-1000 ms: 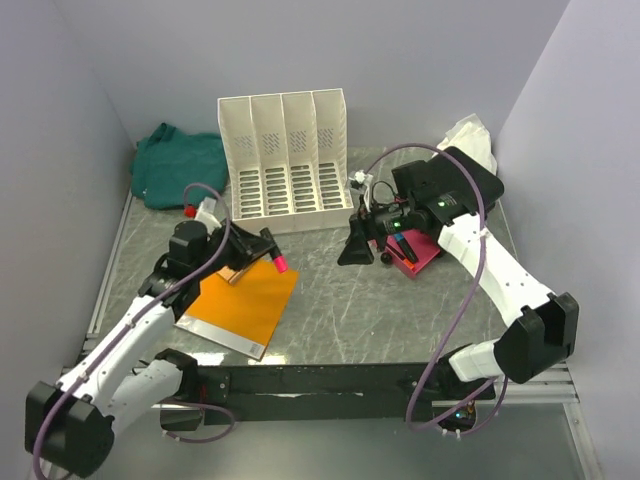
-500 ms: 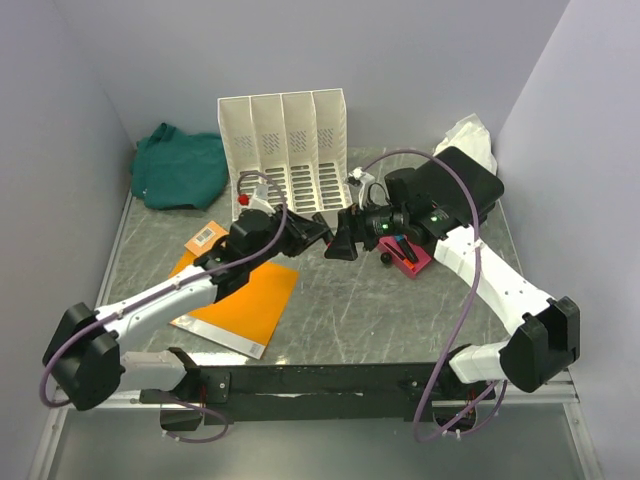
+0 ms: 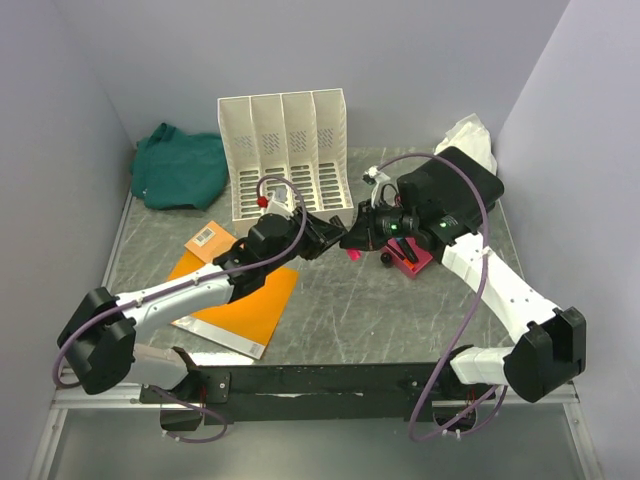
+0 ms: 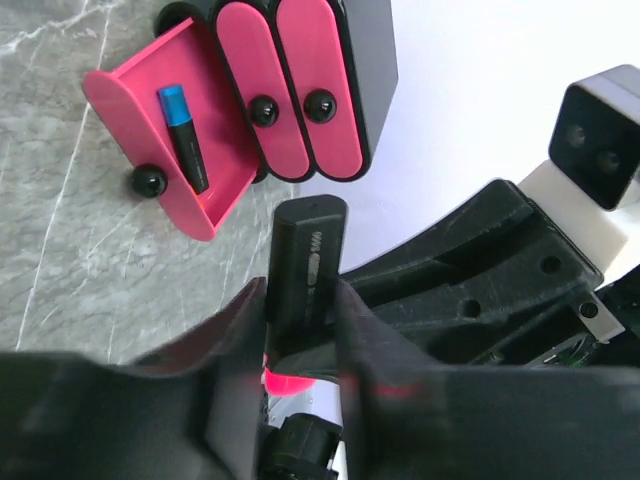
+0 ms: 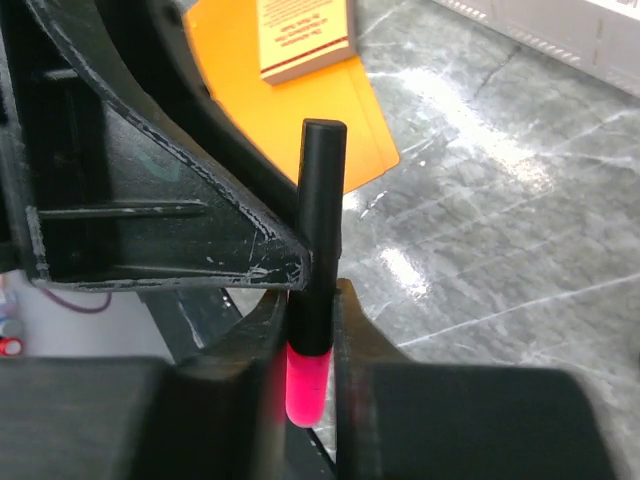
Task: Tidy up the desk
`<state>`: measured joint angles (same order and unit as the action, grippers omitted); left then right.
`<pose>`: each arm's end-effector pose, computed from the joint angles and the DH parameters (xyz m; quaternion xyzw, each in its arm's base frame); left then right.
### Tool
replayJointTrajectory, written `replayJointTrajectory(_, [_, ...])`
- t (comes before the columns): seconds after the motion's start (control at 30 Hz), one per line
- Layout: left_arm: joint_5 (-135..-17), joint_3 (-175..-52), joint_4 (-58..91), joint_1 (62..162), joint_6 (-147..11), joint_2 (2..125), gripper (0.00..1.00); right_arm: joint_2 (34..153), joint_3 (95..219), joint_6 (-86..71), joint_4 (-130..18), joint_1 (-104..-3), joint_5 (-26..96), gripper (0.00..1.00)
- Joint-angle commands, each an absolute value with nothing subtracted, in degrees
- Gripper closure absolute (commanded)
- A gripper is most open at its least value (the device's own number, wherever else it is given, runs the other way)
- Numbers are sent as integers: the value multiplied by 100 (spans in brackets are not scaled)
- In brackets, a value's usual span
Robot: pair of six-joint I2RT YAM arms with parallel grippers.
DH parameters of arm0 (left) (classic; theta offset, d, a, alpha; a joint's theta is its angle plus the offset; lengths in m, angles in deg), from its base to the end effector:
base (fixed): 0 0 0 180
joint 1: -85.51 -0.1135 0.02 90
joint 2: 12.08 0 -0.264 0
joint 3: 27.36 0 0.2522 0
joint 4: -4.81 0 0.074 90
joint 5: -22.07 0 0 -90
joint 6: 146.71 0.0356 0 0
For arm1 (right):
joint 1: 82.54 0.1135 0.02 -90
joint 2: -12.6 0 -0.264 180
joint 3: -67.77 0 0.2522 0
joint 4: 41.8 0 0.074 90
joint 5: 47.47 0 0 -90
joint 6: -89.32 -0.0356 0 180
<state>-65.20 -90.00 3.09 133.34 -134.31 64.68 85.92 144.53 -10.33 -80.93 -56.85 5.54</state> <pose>0.2101 -0.2295 0.2854 -0.2146 0.7491 -0.5482 0.3037 0.2423 0.1403 0.3218 -0.2611 0.8154 0.4003 0.3267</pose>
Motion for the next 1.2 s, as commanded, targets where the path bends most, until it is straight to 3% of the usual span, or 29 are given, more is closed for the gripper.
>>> replayJointTrajectory(0.0, [-6476,-9218,-77,13376,-13414,6369,55,8414,14367,-1035,-7789,-5784,132,100])
replayJointTrajectory(0.07, [-6415,-9245,28,13376,-13239,6325,37,8353,14323,-983,-7815,-5880,35,100])
replayJointTrajectory(0.2, [-5864,-9254,660,13376,-12563,5774,13,8037,14244,-352,-8060,-6608,50,100])
replayJointTrajectory(0.27, [-5520,-9184,1292,13367,-11968,5439,1,7826,14287,710,-8586,-6776,455,100])
replayJointTrajectory(0.33, [-5168,-8947,1836,13367,-11352,4920,1,7703,14244,1387,-8851,-6804,1399,100])
replayJointTrajectory(0.53, [-5069,-7858,2797,13306,-11022,3584,0,8114,14051,2023,-8810,-6839,2748,100])
replayJointTrajectory(0.67, [-5402,-6962,2877,13306,-11479,2679,0,8501,14050,2208,-8484,-6839,3855,100])
replayJointTrajectory(0.87, [-5808,-5696,2253,13306,-11990,1299,1,9248,14112,2340,-8272,-6734,4577,97])
replayJointTrajectory(1.17, [-5703,-6028,2640,13306,-11630,1525,0,9916,14077,2357,-8008,-6619,5334,79])
